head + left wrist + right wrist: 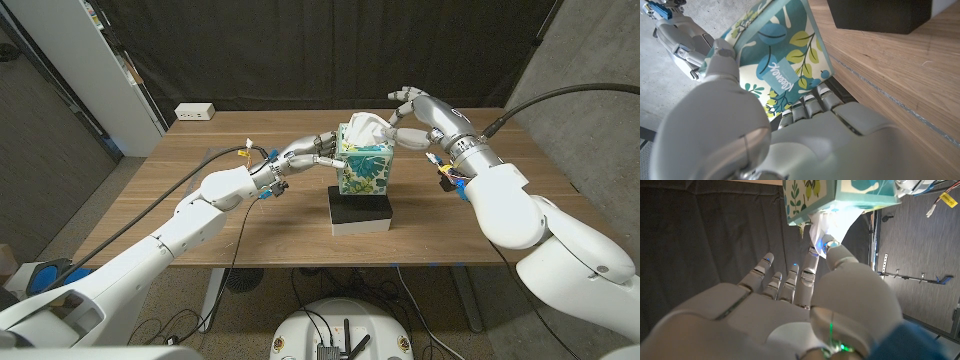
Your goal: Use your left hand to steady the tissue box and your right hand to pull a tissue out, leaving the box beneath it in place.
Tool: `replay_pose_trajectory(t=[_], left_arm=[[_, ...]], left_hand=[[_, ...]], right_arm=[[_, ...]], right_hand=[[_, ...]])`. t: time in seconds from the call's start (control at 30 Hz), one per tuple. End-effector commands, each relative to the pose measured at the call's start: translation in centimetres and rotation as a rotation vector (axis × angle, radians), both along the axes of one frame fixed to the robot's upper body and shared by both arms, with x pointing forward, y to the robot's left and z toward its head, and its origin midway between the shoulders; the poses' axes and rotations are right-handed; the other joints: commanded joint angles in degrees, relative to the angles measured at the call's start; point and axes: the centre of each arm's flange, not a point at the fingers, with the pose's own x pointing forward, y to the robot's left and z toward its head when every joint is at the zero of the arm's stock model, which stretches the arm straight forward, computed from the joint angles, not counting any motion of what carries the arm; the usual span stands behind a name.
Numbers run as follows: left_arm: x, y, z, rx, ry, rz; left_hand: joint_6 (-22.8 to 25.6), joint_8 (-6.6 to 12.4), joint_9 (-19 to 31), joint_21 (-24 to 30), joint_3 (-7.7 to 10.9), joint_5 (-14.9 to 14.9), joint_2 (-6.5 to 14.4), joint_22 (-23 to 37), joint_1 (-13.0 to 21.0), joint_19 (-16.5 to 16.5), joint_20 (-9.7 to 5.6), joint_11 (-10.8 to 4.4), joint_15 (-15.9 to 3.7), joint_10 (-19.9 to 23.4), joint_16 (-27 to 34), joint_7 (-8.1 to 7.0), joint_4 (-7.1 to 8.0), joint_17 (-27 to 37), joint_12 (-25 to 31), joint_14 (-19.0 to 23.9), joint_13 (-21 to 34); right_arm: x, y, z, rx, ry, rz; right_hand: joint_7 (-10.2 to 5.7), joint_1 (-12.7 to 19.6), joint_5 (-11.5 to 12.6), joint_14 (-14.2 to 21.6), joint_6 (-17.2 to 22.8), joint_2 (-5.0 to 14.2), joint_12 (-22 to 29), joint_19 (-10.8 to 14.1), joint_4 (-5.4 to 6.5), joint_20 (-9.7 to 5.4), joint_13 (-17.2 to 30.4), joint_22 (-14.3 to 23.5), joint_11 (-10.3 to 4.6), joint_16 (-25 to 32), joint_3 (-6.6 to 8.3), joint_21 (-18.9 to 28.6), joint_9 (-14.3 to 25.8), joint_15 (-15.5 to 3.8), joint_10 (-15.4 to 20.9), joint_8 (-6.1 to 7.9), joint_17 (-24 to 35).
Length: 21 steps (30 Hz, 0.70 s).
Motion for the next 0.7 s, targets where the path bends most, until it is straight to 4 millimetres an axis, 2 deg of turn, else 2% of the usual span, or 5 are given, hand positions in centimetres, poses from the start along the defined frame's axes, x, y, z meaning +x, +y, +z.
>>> replay_pose_trajectory(t=[0.03,0.17,0.4,0.7], left_arm=[[-0.39,-0.15,-0.29,-0.003,0.002,-0.005],[-0.41,-0.24,-0.27,0.002,0.001,-0.005],[-0.35,-0.18,-0.24,0.002,-0.004,0.001],[0.15,0.08,-0.19,0.000,0.003,-0.005]], left_hand=[[0.3,0.28,3.0,0.2,5.71,0.3,2.8,0.2,-1.3,0.0,-0.35,0.11,-1.66,0.1,0.1,-0.06,5.39,0.1,-0.3,-0.4,0.2],[0.2,0.27,3.0,0.2,5.76,0.3,2.9,0.2,-1.4,0.0,-0.34,0.28,-1.70,0.0,0.1,-0.08,5.42,0.1,-0.3,-0.4,0.2],[0.0,0.21,3.0,0.2,5.78,0.2,2.8,0.2,-1.7,0.0,-0.34,0.11,-1.66,-0.1,0.0,-0.14,5.50,0.1,-0.4,-0.6,0.3],[0.0,0.21,3.0,0.2,5.80,0.2,2.7,0.2,-1.8,-0.1,-0.39,0.11,-1.71,-0.2,0.0,-0.22,5.46,0.1,-0.4,-0.7,0.3]], right_arm=[[-0.93,-0.63,-0.78,0.035,-0.119,-0.014],[-1.23,-1.04,-0.29,0.055,-0.125,0.012],[-1.45,-1.07,-0.62,0.072,-0.217,-0.026],[-1.68,-0.72,0.08,0.076,-0.267,-0.069]], right_hand=[[0.24,1.0,0.4,0.4,0.0,0.18,0.2,0.4,0.32,-0.14,0.3,0.1,-0.23,0.2,0.32,0.5,0.6,-0.27,0.7,0.50,0.2],[0.57,1.4,0.6,0.4,-0.4,0.08,0.1,0.4,0.40,-0.28,0.3,0.1,-0.31,0.2,0.24,0.4,1.1,-0.44,0.8,0.60,0.2],[0.84,1.9,0.7,0.4,-0.9,0.10,0.0,0.3,0.60,-0.69,0.3,0.1,-0.52,0.1,0.05,0.2,1.9,-0.98,1.2,0.81,0.2],[0.44,2.1,0.8,0.6,-0.5,-0.24,-0.1,0.4,0.71,-0.69,0.3,0.1,-0.60,0.1,-0.34,0.2,2.7,-1.00,1.6,1.38,0.2]])
